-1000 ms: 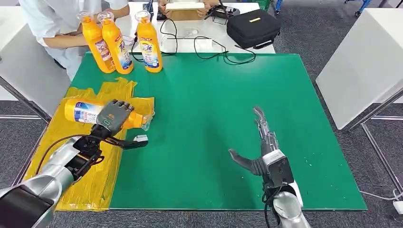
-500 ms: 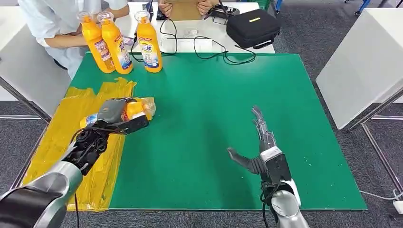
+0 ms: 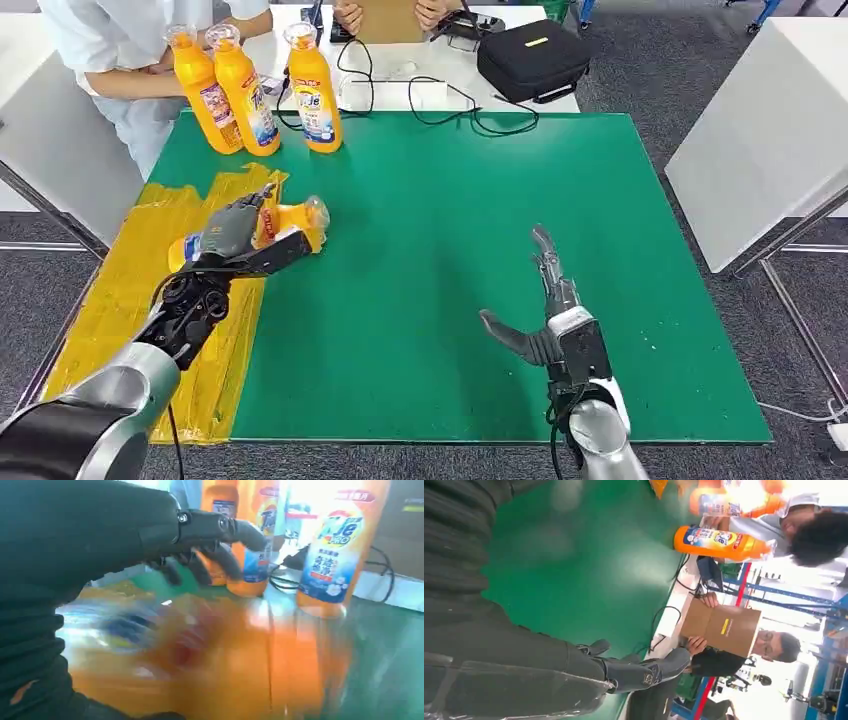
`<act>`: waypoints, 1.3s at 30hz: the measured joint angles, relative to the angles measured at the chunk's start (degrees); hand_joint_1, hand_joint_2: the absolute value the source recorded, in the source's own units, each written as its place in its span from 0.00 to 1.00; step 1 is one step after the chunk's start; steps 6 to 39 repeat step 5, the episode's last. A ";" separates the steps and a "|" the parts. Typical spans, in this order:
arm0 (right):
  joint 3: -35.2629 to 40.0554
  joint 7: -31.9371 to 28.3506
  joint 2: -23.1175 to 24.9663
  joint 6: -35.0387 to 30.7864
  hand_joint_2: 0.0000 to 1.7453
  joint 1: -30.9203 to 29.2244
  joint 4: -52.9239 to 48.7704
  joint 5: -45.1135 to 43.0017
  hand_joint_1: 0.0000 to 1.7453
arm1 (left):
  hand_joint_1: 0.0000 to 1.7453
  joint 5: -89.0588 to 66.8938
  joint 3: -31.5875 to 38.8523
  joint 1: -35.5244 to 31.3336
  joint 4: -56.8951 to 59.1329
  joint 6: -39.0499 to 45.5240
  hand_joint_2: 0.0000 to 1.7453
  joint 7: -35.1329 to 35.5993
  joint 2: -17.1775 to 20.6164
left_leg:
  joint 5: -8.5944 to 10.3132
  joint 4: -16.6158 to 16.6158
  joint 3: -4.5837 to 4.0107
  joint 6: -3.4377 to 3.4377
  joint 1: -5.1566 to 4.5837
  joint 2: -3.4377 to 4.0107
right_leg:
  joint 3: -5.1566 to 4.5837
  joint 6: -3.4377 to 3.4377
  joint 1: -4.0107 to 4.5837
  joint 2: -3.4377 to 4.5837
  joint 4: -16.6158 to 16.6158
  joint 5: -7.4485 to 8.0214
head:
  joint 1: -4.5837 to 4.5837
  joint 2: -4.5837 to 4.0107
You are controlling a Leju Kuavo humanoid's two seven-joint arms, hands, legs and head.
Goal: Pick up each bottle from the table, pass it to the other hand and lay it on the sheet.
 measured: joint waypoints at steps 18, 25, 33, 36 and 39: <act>0.00 0.00 0.09 -0.02 1.00 0.05 0.02 0.11 0.00 | 0.00 -0.57 -0.55 0.14 0.50 0.24 1.00 0.48 -0.09 | -0.01 0.00 -0.01 0.00 0.01 0.00 | -0.01 0.00 0.01 0.00 0.00 -0.01 | -0.02 0.00; 0.00 0.00 0.09 -0.02 1.00 0.05 0.02 0.11 0.00 | 0.00 -0.57 -0.55 0.14 0.50 0.24 1.00 0.48 -0.09 | -0.01 0.00 -0.01 0.00 0.01 0.00 | -0.01 0.00 0.01 0.00 0.00 -0.01 | -0.02 0.00; 0.00 0.00 0.09 -0.02 1.00 0.05 0.02 0.11 0.00 | 0.00 -0.57 -0.55 0.14 0.50 0.24 1.00 0.48 -0.09 | -0.01 0.00 -0.01 0.00 0.01 0.00 | -0.01 0.00 0.01 0.00 0.00 -0.01 | -0.02 0.00; 0.00 0.00 0.09 -0.02 1.00 0.05 0.02 0.11 0.00 | 0.00 -0.57 -0.55 0.14 0.50 0.24 1.00 0.48 -0.09 | -0.01 0.00 -0.01 0.00 0.01 0.00 | -0.01 0.00 0.01 0.00 0.00 -0.01 | -0.02 0.00; 0.00 0.00 0.09 -0.02 1.00 0.05 0.02 0.11 0.00 | 0.00 -0.57 -0.55 0.14 0.50 0.24 1.00 0.48 -0.09 | -0.01 0.00 -0.01 0.00 0.01 0.00 | -0.01 0.00 0.01 0.00 0.00 -0.01 | -0.02 0.00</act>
